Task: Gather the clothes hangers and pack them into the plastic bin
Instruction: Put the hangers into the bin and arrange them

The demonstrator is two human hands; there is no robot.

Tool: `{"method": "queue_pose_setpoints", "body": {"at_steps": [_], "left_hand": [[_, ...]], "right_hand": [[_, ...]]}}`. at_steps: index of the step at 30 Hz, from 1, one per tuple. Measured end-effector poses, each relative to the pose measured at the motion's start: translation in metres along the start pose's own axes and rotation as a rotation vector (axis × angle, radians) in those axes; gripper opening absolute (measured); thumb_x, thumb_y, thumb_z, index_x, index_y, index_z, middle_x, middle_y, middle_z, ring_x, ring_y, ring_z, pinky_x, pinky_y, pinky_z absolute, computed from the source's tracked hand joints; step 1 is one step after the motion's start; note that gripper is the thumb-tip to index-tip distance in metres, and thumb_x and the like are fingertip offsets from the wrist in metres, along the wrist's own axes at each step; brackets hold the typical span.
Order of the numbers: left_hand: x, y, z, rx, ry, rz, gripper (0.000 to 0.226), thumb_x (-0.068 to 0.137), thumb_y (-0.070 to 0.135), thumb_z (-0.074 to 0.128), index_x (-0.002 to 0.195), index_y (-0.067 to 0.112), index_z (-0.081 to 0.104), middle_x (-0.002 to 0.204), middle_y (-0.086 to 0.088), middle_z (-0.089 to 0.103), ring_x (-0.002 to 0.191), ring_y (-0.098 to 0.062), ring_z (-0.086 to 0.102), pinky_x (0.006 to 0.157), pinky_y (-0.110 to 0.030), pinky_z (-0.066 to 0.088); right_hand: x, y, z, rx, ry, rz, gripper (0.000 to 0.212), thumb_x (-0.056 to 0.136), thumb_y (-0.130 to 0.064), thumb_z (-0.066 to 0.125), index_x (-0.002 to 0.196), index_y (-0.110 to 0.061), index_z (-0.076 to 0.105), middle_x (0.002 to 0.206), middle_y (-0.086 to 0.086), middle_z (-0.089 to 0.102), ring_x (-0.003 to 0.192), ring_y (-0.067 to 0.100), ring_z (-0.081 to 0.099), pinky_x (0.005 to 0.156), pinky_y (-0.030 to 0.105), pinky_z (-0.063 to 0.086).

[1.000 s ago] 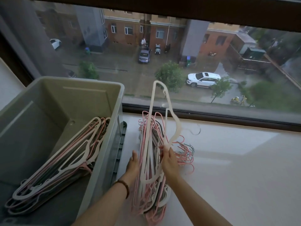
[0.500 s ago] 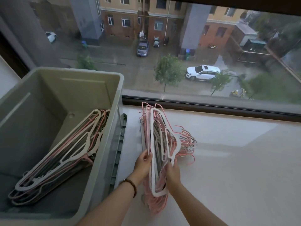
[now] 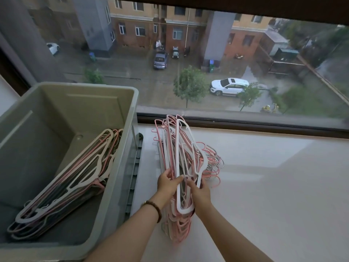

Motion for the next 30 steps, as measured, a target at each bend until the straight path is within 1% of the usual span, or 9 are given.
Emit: {"method": "queue_pose_setpoints", "body": {"at_steps": [3,8,11,13,15,18,21,26,30], "left_hand": [[-0.002,0.0,0.001,-0.022,-0.019,0.004,0.052,0.084,0.02,0.066,0.132,0.019,0.046,0.122,-0.007,0.062,0.106,-0.025,0.063,0.094,-0.042,0.053],[-0.018,0.026,0.005,-0.048,-0.09,0.126,0.05,0.086,0.03,0.065,0.132,0.023,0.046,0.122,-0.004,0.064,0.107,-0.026,0.064,0.09,-0.041,0.055],[-0.033,0.064,0.002,-0.081,-0.152,0.219,0.044,0.089,0.027,0.061,0.131,0.025,0.047,0.113,-0.001,0.066,0.093,-0.017,0.067,0.075,-0.027,0.058],[-0.045,0.093,-0.004,-0.076,-0.192,0.287,0.047,0.089,0.027,0.061,0.133,0.025,0.045,0.114,-0.001,0.065,0.094,-0.015,0.066,0.079,-0.029,0.058],[-0.059,0.122,-0.015,-0.086,-0.231,0.351,0.046,0.089,0.024,0.061,0.132,0.027,0.045,0.111,-0.002,0.066,0.082,-0.011,0.065,0.071,-0.027,0.057],[-0.082,0.16,-0.042,-0.147,-0.274,0.432,0.038,0.091,0.016,0.058,0.126,0.028,0.049,0.1,0.001,0.07,0.059,-0.006,0.057,0.059,-0.022,0.052],[-0.099,0.184,-0.083,-0.207,-0.298,0.47,0.036,0.091,0.007,0.055,0.124,0.021,0.052,0.098,-0.003,0.071,0.051,-0.009,0.052,0.051,-0.02,0.051],[-0.105,0.189,-0.171,-0.138,-0.183,0.474,0.03,0.089,0.011,0.059,0.117,0.022,0.057,0.085,0.001,0.073,0.046,-0.007,0.053,0.048,-0.019,0.05],[-0.106,0.177,-0.249,-0.04,-0.087,0.458,0.016,0.091,0.024,0.056,0.106,0.031,0.058,0.082,-0.001,0.069,0.045,-0.006,0.055,0.048,-0.02,0.051]], "right_hand": [[-0.002,-0.01,-0.004,0.072,0.003,-0.019,0.045,0.082,-0.013,0.071,0.122,-0.021,0.051,0.112,0.003,0.067,0.101,0.023,0.066,0.096,0.042,0.051],[-0.014,-0.036,-0.006,0.145,-0.056,-0.041,0.035,0.081,-0.022,0.072,0.113,-0.012,0.063,0.103,0.014,0.072,0.091,0.028,0.069,0.086,0.041,0.056],[-0.018,-0.07,-0.004,0.182,-0.107,-0.07,0.056,0.072,-0.049,0.074,0.11,-0.009,0.065,0.103,0.022,0.069,0.095,0.04,0.067,0.089,0.047,0.054],[-0.022,-0.1,0.0,0.17,-0.155,-0.1,0.065,0.075,-0.061,0.064,0.107,-0.004,0.061,0.086,0.02,0.065,0.079,0.038,0.063,0.077,0.041,0.055],[-0.03,-0.13,0.005,0.139,-0.183,-0.165,0.054,0.084,-0.06,0.053,0.099,-0.009,0.059,0.07,0.007,0.054,0.063,0.022,0.056,0.064,0.032,0.049],[-0.051,-0.173,0.017,0.103,-0.197,-0.301,0.039,0.09,-0.05,0.05,0.1,-0.014,0.062,0.076,0.004,0.056,0.076,0.021,0.058,0.081,0.039,0.052],[-0.079,-0.208,0.044,0.168,-0.247,-0.379,0.037,0.093,-0.041,0.049,0.113,-0.012,0.059,0.096,0.008,0.066,0.097,0.024,0.063,0.093,0.039,0.05],[-0.125,-0.225,0.117,0.182,-0.342,-0.407,0.028,0.094,-0.031,0.05,0.11,-0.008,0.056,0.088,0.008,0.071,0.084,0.019,0.068,0.075,0.027,0.056],[-0.152,-0.201,0.187,0.172,-0.383,-0.368,0.036,0.092,-0.03,0.054,0.12,-0.007,0.053,0.093,0.013,0.07,0.091,0.028,0.068,0.077,0.033,0.057]]}}
Point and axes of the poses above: each hand's wrist, its own x-axis towards the middle knuckle, its own z-axis out of the palm, y = z × x, the point moved 7 cm from there along x, towards the middle knuckle
